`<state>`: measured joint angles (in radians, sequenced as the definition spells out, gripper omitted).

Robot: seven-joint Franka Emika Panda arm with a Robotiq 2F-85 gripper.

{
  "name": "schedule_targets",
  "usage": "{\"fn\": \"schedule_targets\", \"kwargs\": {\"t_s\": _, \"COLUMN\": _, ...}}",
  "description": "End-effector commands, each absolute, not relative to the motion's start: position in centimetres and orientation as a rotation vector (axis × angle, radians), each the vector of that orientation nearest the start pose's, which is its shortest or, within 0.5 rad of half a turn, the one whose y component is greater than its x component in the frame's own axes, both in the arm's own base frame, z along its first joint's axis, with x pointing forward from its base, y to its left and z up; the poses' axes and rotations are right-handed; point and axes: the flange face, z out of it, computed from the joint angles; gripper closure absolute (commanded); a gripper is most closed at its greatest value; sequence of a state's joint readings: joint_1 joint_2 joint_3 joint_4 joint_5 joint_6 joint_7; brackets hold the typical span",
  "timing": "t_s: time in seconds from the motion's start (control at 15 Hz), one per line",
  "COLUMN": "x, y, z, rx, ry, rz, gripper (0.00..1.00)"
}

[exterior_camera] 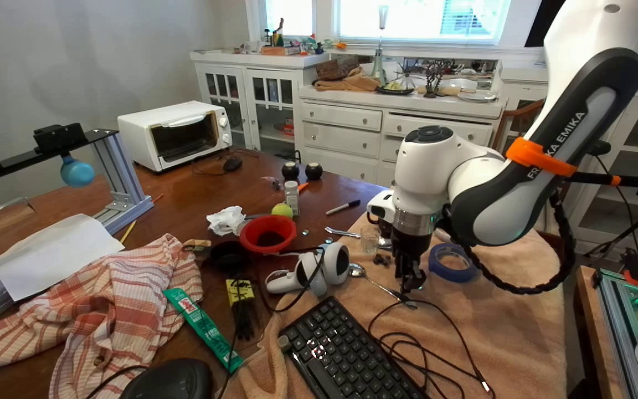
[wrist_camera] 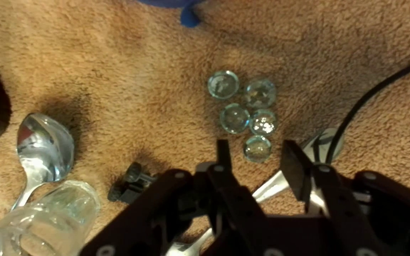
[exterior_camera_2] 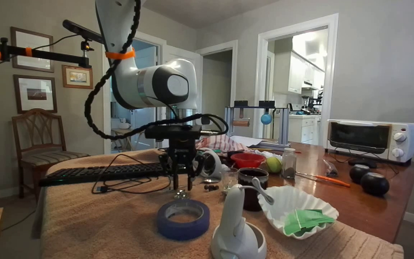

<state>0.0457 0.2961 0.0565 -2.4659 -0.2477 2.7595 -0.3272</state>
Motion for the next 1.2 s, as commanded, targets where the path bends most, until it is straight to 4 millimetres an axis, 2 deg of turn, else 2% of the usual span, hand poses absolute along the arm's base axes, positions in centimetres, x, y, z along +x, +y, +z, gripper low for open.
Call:
{"fn": "schedule_targets", "kwargs": {"t_s": 0.0, "x": 47.32, "y": 6.13, "z": 17.21, "rx": -3.058, "ry": -1.035, "rz": 0.002, "gripper": 0.61}}
{"fn": "schedule_targets", "kwargs": {"t_s": 0.67, "x": 47.11, "y": 6.22, "z": 16.86, "rx": -3.054, "ry": -1.053, "rz": 0.014, "gripper": 0.68}}
{"fn": "schedule_targets", "kwargs": {"t_s": 0.87, "x": 47.13, "y": 6.22, "z": 16.85, "rx": -3.053, "ry": -1.052, "rz": 0.013, "gripper": 0.79}}
{"fn": "schedule_targets", "kwargs": {"t_s": 0.93, "x": 47.13, "y": 6.22, "z": 16.87, "rx": -3.053, "ry": -1.053, "rz": 0.013, "gripper": 0.87}}
{"fn": "schedule_targets", "kwargs": {"t_s": 1.13, "x": 47.15, "y": 6.19, "z": 16.91, "rx": -3.053, "ry": -1.052, "rz": 0.013, "gripper": 0.91}}
